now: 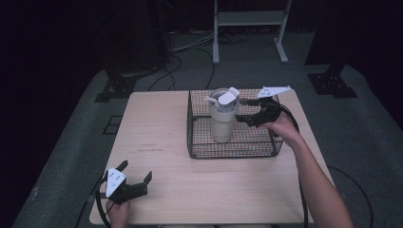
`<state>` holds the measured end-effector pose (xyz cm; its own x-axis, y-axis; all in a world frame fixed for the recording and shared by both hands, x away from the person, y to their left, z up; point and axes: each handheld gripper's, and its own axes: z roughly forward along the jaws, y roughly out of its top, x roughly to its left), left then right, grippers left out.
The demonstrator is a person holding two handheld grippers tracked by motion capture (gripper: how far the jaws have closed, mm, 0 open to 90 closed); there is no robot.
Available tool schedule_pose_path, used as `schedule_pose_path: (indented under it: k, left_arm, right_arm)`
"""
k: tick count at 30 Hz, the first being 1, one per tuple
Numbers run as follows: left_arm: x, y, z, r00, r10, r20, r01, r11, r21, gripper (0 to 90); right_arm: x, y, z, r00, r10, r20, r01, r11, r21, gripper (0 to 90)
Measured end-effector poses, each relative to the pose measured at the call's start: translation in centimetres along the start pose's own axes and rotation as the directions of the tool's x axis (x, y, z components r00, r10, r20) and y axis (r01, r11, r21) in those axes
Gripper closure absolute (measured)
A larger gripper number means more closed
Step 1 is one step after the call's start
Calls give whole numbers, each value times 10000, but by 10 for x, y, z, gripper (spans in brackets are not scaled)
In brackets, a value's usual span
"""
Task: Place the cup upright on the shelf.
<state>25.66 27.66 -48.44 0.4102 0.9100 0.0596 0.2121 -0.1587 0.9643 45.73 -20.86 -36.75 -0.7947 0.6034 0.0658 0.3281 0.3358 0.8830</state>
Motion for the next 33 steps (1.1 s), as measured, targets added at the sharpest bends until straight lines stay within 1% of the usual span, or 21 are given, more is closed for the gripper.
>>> schedule_pose_path:
  k: [2,5,11,17,20,22,27,29,33]
  left_arm:
    - [0,0,0,10000,-7,-5,7,10000,-15,0]
    - [0,0,0,10000,-10,-15,10,10000,-9,0]
    - [0,0,0,10000,-13,-3,13,10000,-5,0]
    - [0,0,0,10000,-31,-9,31,10000,-30,0]
    - [0,0,0,10000,-20,-25,20,10000,-9,0]
    - [0,0,0,10000,-32,-36,32,10000,-19,0]
    - [0,0,0,10000,-36,-67,36,10000,-15,0]
    - [0,0,0,10000,-40,-74,40,10000,-17,0]
    - [-1,0,0,9999,-36,-96,36,10000,-35,0]
  right_arm:
    - [1,2,-7,10000,-41,67,42,10000,-70,79]
    - [2,3,-10,9999,-99,128,100,9999,-72,79]
    - [7,5,-23,9991,-323,266,324,9995,-27,79]
    - [8,5,-33,9989,-319,342,322,9994,-92,80]
    - [8,3,-40,9990,-270,363,277,9995,-177,80]
    - [7,2,-41,9989,-261,396,268,9995,-174,80]
    - [3,-7,-50,9988,-154,472,160,9998,-114,80]
    - [3,-9,-52,9987,-135,483,140,9999,-99,80]
    - [3,-13,-61,9984,-135,552,142,9998,-132,81]
